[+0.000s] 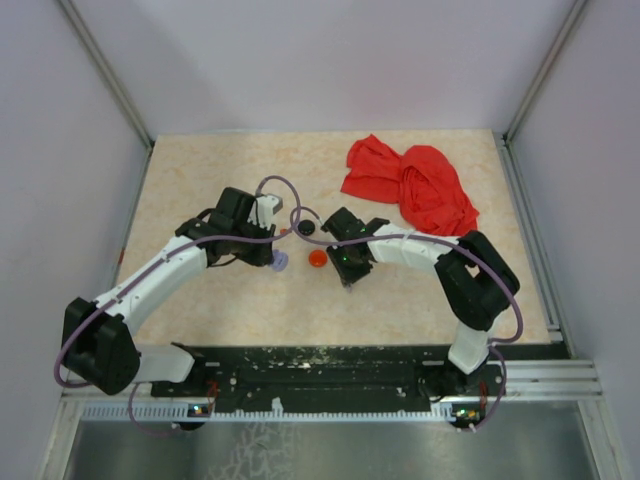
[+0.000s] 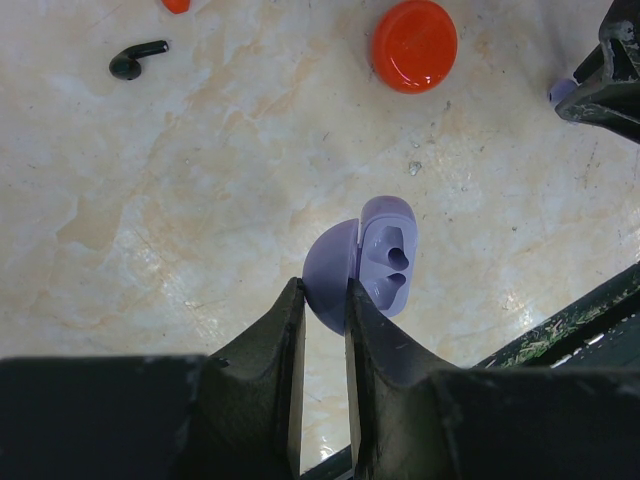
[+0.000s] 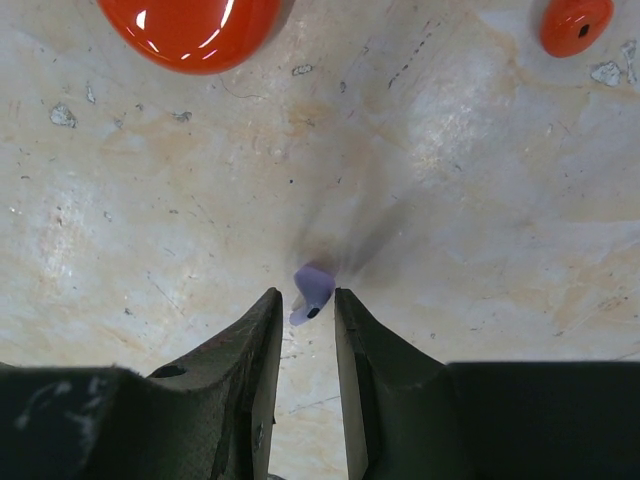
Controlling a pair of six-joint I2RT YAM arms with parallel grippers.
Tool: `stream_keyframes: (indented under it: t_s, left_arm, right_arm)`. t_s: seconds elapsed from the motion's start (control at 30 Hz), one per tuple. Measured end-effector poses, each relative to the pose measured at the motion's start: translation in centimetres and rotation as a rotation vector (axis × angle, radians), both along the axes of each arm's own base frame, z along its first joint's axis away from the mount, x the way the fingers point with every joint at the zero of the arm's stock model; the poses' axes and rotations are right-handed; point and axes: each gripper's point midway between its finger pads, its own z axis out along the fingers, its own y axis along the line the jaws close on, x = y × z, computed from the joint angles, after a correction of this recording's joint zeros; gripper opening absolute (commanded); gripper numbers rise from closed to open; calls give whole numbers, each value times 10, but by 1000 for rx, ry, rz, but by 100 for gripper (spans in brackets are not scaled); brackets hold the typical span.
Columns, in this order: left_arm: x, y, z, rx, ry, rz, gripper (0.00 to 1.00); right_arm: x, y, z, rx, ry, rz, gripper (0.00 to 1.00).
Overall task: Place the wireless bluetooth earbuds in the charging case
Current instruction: Pick up the earbud from the center of the board.
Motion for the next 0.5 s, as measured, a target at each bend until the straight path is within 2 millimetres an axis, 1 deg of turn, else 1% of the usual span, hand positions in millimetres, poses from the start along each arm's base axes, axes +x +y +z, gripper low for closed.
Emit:
stream_keyframes:
  t_s: [0.5]
  left_arm:
    - [0,0,0,-2,1,-2,0]
  right_arm:
    - [-2,2,-2,11,16,-13,27]
